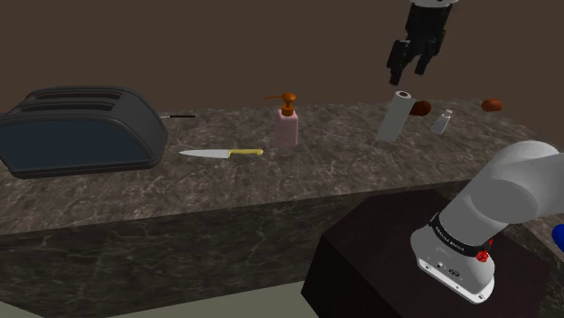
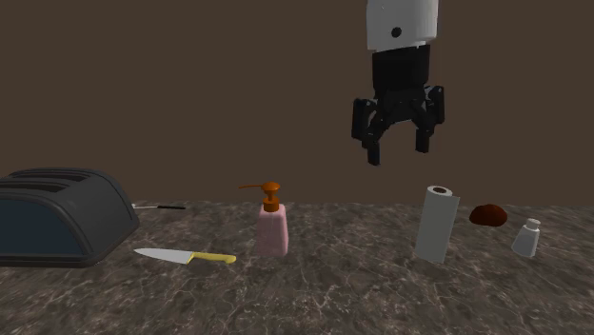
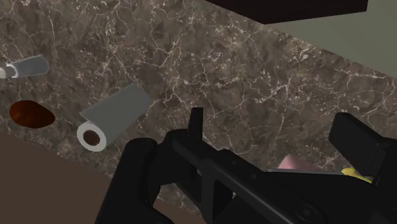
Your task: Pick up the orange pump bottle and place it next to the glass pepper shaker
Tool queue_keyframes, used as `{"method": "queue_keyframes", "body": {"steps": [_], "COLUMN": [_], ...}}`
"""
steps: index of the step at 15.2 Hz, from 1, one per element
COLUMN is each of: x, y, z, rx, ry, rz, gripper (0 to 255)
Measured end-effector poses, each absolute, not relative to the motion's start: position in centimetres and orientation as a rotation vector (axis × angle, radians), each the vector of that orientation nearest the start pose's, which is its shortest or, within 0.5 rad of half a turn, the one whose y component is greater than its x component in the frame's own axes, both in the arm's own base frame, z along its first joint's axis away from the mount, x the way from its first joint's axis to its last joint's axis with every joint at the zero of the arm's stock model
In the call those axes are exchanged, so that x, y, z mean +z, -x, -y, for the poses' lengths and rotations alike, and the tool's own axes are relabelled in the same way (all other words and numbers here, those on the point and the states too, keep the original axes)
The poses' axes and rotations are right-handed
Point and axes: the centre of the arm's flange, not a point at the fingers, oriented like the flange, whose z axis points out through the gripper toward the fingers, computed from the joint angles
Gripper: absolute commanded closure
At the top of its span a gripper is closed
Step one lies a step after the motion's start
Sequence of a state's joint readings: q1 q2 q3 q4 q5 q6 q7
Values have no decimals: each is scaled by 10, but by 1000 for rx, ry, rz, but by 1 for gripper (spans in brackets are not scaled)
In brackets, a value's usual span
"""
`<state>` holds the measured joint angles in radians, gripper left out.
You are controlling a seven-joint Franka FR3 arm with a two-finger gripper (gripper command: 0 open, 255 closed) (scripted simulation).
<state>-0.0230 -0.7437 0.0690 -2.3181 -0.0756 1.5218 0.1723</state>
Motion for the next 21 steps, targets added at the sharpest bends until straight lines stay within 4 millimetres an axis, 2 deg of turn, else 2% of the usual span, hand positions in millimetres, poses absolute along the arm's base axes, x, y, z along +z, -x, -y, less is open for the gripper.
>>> {"method": "queue_keyframes", "body": {"steps": [2,6,14,21], "x": [587,568,514,483], "y": [-318,-349,-427,-500], "z": [-14,-31,-67,-98], "rx": [64,23,-69,-153], "ry": [3258,3251,3231,3208], "rz": [-246,-283,-369,-444], "gripper": [0,0,0,0]}}
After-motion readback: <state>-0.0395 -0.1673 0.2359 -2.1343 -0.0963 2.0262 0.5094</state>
